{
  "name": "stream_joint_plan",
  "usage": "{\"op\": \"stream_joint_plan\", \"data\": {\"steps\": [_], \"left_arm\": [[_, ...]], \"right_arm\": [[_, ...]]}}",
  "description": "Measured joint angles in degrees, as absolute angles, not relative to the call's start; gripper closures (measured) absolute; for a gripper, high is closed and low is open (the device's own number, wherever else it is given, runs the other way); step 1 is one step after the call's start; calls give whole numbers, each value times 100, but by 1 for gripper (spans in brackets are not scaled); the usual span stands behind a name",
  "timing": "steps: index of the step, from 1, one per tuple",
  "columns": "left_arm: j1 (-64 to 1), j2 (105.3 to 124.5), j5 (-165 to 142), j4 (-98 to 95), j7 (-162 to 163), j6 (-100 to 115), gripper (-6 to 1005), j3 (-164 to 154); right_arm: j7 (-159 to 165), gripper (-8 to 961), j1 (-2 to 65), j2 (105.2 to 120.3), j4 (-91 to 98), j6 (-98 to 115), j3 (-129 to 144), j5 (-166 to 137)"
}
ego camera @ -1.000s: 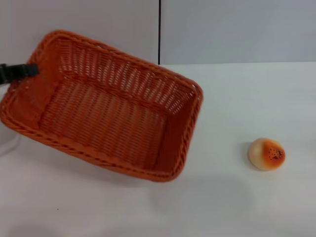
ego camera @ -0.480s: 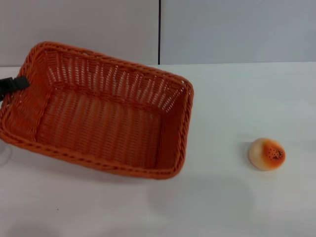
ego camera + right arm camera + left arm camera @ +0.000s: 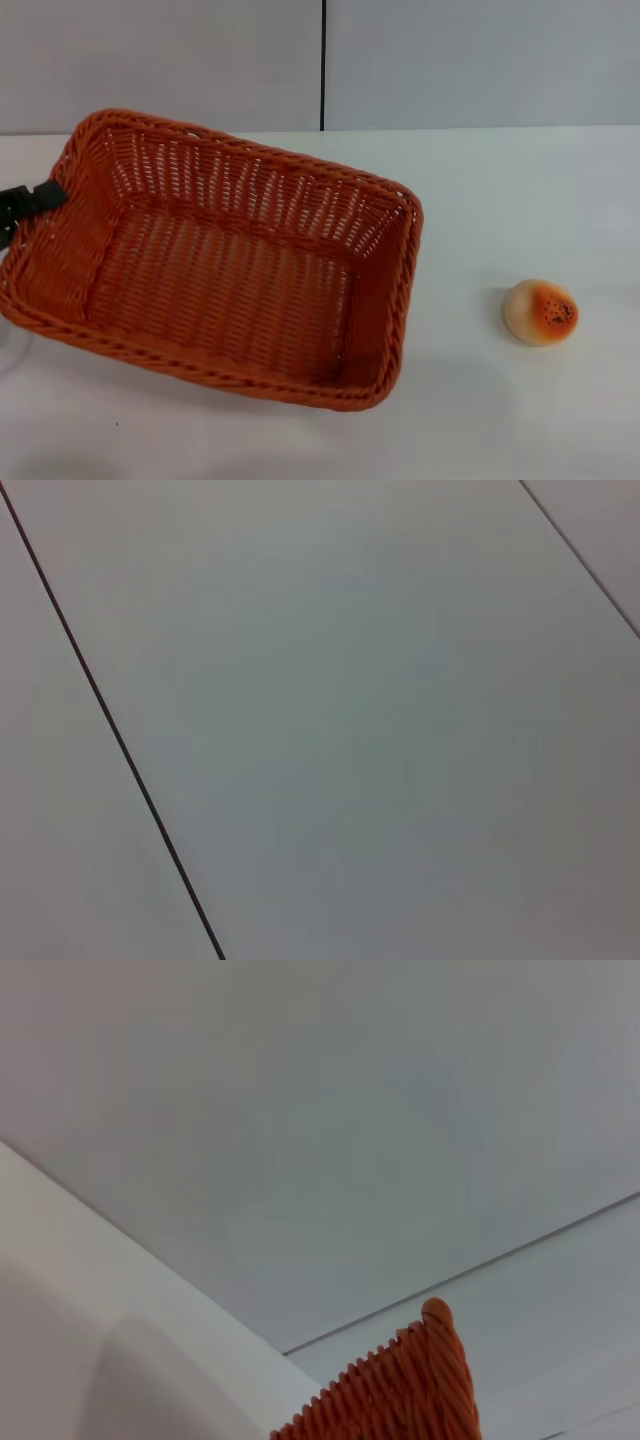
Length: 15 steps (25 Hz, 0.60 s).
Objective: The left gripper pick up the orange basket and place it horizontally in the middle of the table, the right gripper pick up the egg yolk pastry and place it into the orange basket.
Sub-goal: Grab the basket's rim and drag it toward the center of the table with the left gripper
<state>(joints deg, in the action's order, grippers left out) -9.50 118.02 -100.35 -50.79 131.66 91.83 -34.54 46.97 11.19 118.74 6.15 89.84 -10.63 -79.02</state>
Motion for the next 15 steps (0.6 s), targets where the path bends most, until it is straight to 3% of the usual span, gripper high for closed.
{"op": "stream_joint_plan", "data": {"steps": [15], "left_arm": [[-986,11834,-9804,-4009,12579,9228,783,-3505]], "right_arm": [[4707,254,1141,11874,615,8917,-1056,-7904]]}}
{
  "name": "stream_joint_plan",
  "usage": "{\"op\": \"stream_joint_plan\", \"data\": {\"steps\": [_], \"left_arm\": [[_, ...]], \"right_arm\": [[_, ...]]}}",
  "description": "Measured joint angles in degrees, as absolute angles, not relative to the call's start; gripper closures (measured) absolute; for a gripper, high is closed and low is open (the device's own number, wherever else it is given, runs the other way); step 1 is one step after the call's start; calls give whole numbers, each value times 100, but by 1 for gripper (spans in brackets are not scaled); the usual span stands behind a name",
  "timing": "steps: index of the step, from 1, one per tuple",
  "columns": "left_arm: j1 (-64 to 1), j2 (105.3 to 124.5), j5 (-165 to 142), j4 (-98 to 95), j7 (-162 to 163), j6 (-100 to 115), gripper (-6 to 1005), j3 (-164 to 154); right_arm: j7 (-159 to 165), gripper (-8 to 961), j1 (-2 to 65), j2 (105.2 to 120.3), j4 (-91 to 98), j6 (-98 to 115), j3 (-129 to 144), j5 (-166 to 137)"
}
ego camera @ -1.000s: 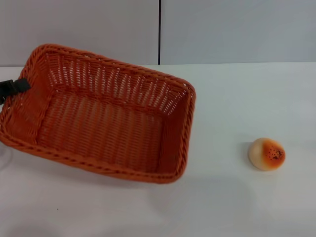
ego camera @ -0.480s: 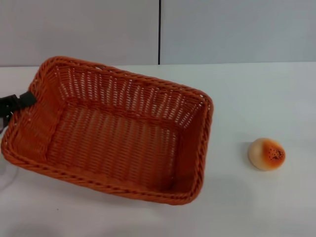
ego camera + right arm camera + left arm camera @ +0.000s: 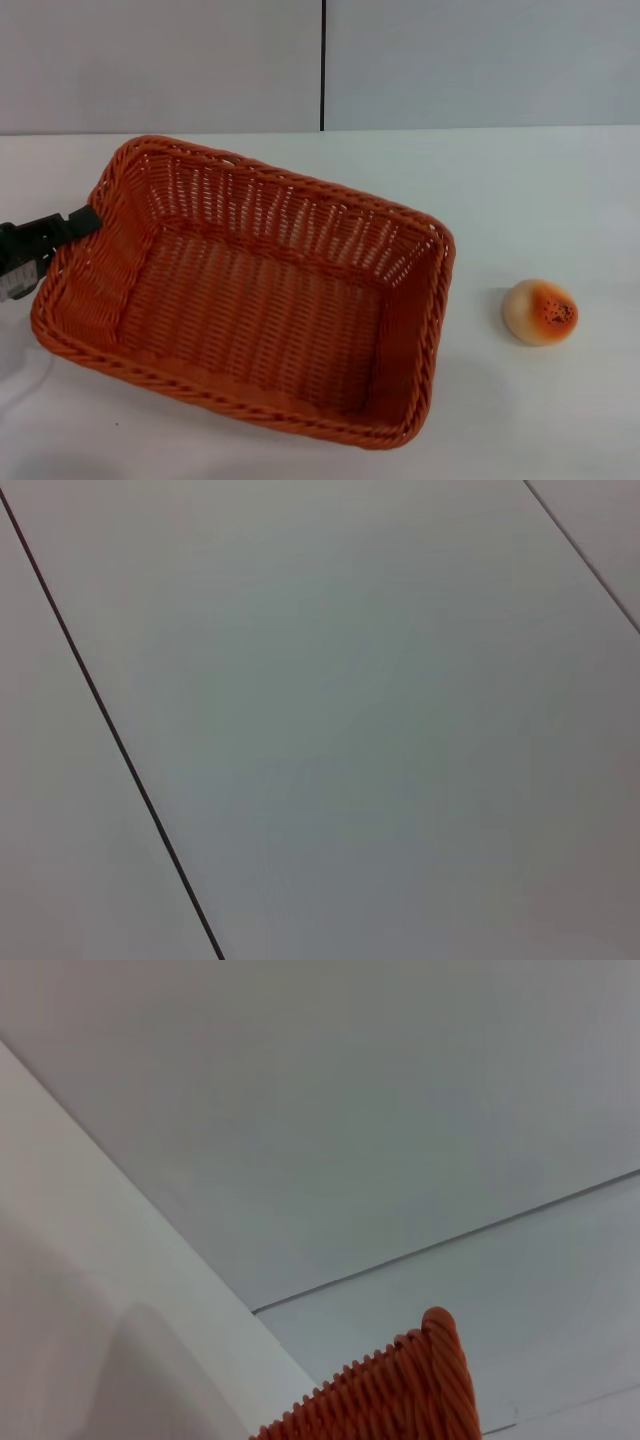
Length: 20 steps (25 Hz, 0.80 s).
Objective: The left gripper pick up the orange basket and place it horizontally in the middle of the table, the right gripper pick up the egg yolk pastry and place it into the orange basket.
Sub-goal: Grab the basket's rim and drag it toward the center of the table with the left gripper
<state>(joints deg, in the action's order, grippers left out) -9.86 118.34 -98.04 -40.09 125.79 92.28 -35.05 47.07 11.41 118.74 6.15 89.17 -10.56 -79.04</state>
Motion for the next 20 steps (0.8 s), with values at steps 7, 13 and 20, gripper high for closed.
{"op": "stream_joint_plan", "data": {"steps": [7,13,20], "left_arm": [[-910,11824,-9810,-3999,12461,9264,775,-3507],[-871,11757,-10043,-4126,12267,9407,768,-3507],[-937,11576,-10572,-4223,12119,9602,761,-3510]], "right_arm": [[4717,258,1151,11873,615,8916,-1054,-7909],[4720,261,1177,11867,637,8904,-1054,-7911],[4720,265,1213,11856,650,8786,-1054,-7911]]}}
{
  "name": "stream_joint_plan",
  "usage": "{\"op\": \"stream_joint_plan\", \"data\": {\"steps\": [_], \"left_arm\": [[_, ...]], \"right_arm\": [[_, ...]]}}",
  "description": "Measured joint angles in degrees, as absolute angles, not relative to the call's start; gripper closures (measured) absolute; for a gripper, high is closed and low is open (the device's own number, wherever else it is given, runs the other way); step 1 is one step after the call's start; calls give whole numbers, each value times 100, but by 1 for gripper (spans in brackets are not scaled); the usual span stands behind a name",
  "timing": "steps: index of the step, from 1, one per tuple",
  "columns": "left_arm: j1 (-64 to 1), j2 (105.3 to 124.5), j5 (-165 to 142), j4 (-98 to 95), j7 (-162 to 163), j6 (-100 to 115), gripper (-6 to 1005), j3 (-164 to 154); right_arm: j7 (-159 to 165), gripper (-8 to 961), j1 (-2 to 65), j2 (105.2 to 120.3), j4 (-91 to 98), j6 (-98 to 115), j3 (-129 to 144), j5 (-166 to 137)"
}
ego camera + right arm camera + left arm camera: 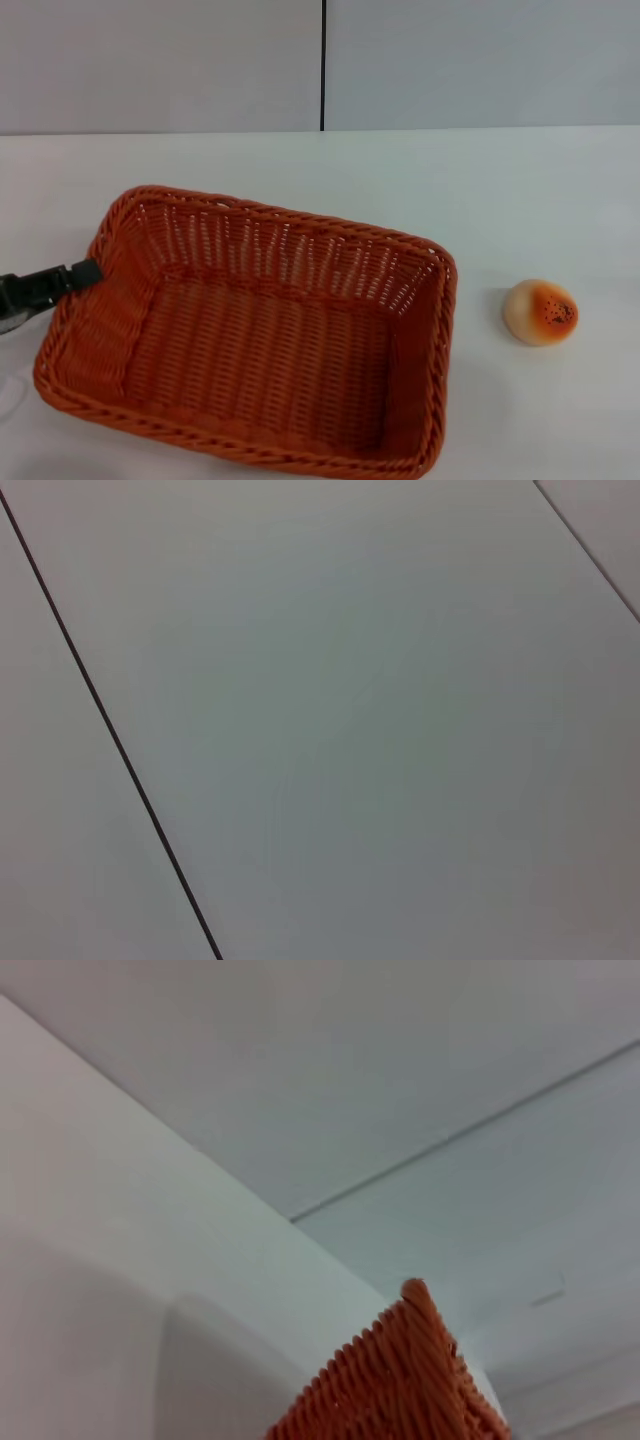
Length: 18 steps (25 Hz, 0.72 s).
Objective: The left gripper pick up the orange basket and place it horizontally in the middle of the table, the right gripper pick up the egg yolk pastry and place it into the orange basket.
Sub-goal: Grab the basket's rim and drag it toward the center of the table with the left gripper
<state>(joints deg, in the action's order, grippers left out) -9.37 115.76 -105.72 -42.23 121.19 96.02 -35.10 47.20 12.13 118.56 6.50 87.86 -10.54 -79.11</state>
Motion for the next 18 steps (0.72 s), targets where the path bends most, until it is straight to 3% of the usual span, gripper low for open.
{"op": "stream_joint_plan", "data": {"steps": [6,7,9,11,16,18], "left_arm": [[-996,11515,-10757,-4230,12110,9731,754,-3508],[-1034,11368,-10969,-4230,12162,9874,753,-3471],[-1087,11169,-11073,-4222,12205,10140,636,-3506],[-1142,11107,-11203,-4222,12214,10334,519,-3496],[-1355,11039,-11645,-4232,12190,10755,325,-3476],[-1450,11033,-11796,-4232,12153,10864,325,-3478]], "right_arm": [[4716,268,1246,11856,651,8767,-1055,-7910],[4716,269,1248,11856,651,8767,-1054,-7911],[4716,270,1253,11856,651,8767,-1055,-7910],[4717,271,1262,11856,651,8767,-1055,-7910],[4720,273,1295,11850,673,8767,-1054,-7910],[4741,274,1316,11842,684,8767,-1022,-7909]]}}
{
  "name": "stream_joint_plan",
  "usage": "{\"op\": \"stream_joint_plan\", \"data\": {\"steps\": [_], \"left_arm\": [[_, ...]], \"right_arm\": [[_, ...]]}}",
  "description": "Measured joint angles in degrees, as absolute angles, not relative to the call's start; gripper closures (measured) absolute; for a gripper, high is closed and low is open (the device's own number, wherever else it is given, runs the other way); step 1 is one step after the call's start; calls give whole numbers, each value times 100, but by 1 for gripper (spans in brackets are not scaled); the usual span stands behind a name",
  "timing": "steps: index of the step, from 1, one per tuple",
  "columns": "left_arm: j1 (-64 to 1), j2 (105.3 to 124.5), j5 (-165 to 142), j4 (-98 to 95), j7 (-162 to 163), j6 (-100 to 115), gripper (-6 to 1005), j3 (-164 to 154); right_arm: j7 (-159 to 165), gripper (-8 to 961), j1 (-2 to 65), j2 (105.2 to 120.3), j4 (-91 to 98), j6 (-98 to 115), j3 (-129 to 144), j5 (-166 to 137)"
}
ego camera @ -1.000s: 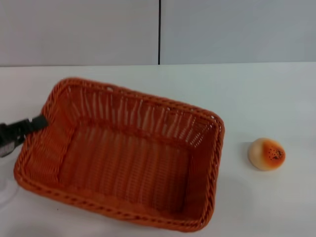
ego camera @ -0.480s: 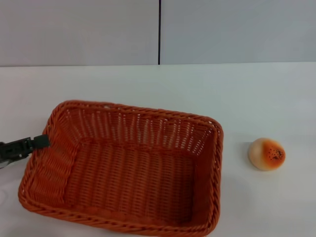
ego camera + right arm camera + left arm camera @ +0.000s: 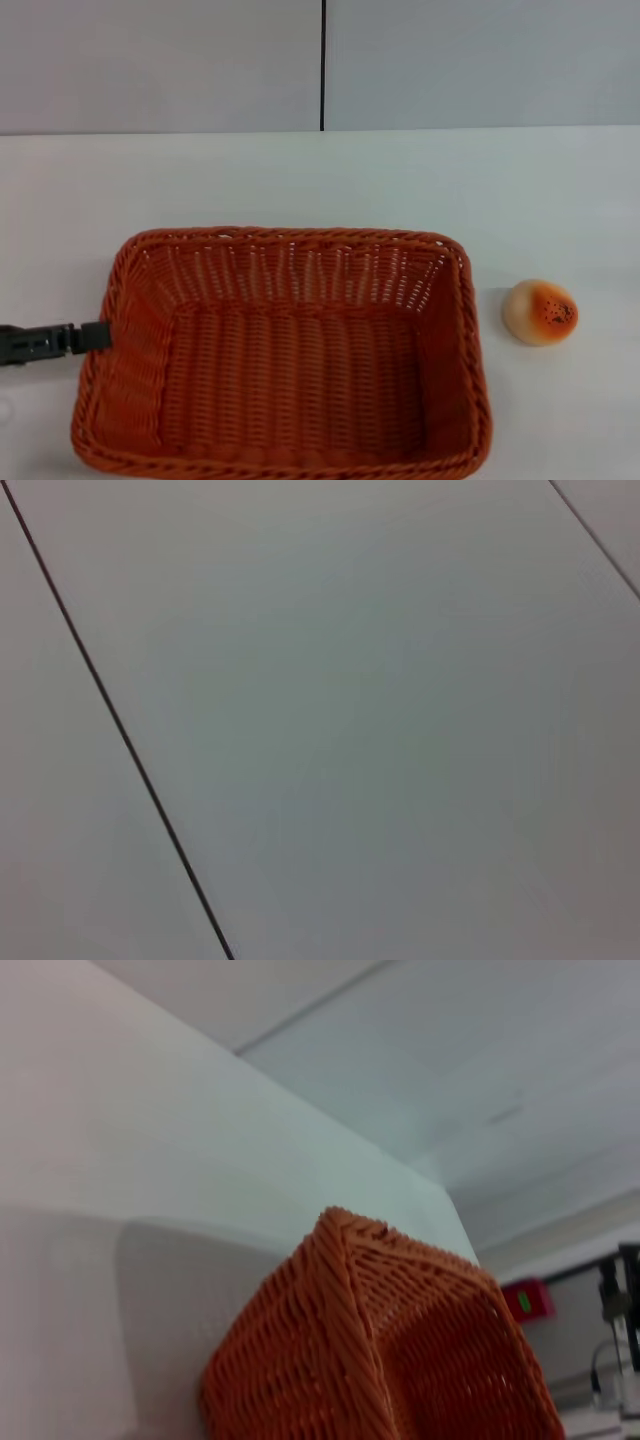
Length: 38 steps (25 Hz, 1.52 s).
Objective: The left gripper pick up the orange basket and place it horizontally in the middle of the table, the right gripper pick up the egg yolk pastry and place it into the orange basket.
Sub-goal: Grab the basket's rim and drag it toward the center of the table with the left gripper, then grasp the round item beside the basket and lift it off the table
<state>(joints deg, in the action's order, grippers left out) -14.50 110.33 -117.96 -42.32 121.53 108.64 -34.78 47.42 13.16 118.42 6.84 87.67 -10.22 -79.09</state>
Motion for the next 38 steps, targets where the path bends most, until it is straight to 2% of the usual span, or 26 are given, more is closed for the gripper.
{"op": "stream_joint_plan", "data": {"steps": [8,12,15,16,17,20,22,24,25,26,30,31,32,33,38], "left_arm": [[-1554,10972,-11913,-4234,12114,10772,326,-3295],[-1516,10783,-11935,-4225,11727,10361,328,-3071],[-1483,10731,-11938,-4209,11332,10165,329,-2654],[-1490,10751,-11918,-4199,11106,10126,330,-2383],[-1490,10751,-11918,-4199,11106,10126,330,-2383],[-1633,10964,-11837,-4151,10265,9983,331,-1465],[-1762,11120,-11742,-4069,9756,9836,332,-1054],[-1762,11120,-11742,-4069,9756,9836,332,-1054],[-1870,11323,-11393,-3831,9056,9632,332,-699],[-1883,11384,-11227,-3714,8816,9579,332,-630],[-1887,11443,-10984,-3556,8537,9529,332,-575],[-1859,11619,-10217,-3004,7565,9466,332,-493],[-1830,11707,-9885,-2738,7053,9466,332,-480],[-1812,11763,-9693,-2537,6718,9475,332,-476],[-1830,11765,-9621,-2097,6333,9444,332,-547]], "right_arm": [[5083,279,1422,11742,849,8607,-485,-7910],[5972,281,1491,11637,1344,8374,466,-7925],[6987,282,1545,11410,1792,8379,1271,-8176],[7770,283,1653,11202,2169,8485,1713,-8674],[7770,283,1653,11202,2169,8485,1713,-8674],[8862,285,1927,10908,2677,8793,2046,-9685],[9378,286,2197,10767,2975,9116,2081,-10363],[9756,287,2492,10665,3227,9440,2087,-10973],[9928,288,2625,10626,3324,9564,2090,-11237],[10280,288,2932,10548,3477,9771,2128,-11856],[10729,290,3367,10470,3621,9929,2374,-12757],[10924,291,3589,10476,3726,9949,2685,-13185],[10924,291,3589,10476,3726,9949,2685,-13185],[11015,292,3689,10502,3800,9950,2911,-13355],[11299,294,3905,10733,4117,9907,4015,-13794]]}}
